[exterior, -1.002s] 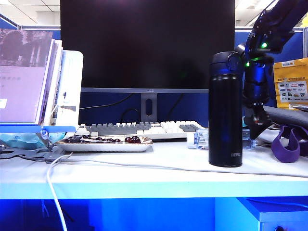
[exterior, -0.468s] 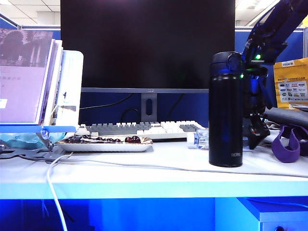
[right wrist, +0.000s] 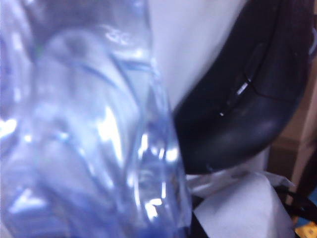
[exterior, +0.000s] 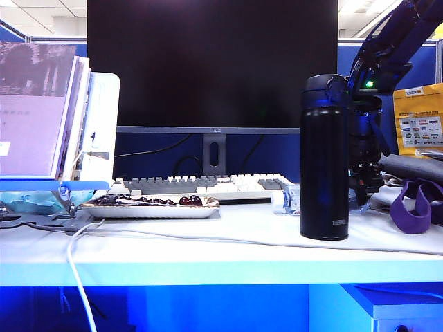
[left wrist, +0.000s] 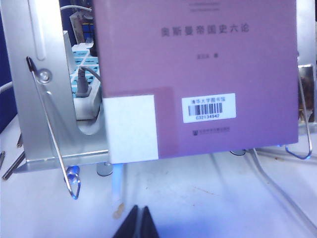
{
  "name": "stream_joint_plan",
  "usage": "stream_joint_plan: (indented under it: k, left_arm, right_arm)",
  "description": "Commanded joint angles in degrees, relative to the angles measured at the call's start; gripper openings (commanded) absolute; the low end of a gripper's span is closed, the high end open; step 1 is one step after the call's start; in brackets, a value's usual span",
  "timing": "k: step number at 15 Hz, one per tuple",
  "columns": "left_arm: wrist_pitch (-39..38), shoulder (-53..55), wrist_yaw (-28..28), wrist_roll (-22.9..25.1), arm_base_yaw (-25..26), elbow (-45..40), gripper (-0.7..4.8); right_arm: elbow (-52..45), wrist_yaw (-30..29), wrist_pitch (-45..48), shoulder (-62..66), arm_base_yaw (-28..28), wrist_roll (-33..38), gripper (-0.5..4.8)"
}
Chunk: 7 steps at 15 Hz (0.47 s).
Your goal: Pick up the mineral water bottle and place it vertically to the right of the black thermos cup.
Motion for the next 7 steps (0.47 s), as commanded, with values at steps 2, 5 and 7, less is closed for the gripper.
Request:
stream_joint_plan:
  k: [2, 5, 7]
  left_arm:
    - [-0.7, -0.2, 0.2, 0.0, 0.1, 0.0, -0.03]
    - [-0.7, -0.2, 0.2, 0.0, 0.1, 0.0, -0.03]
    - [-0.7, -0.2, 0.2, 0.0, 0.1, 0.0, -0.03]
  right_arm:
    - [0.4, 1.7, 5.4, -0.4, 0.2, 5.0, 1.47]
    - [1.8, 1.6, 6.8, -0.5, 0.1, 8.3, 1.47]
    - [4.4, 1.4, 7.0, -0.5, 0.1, 11.5, 1.47]
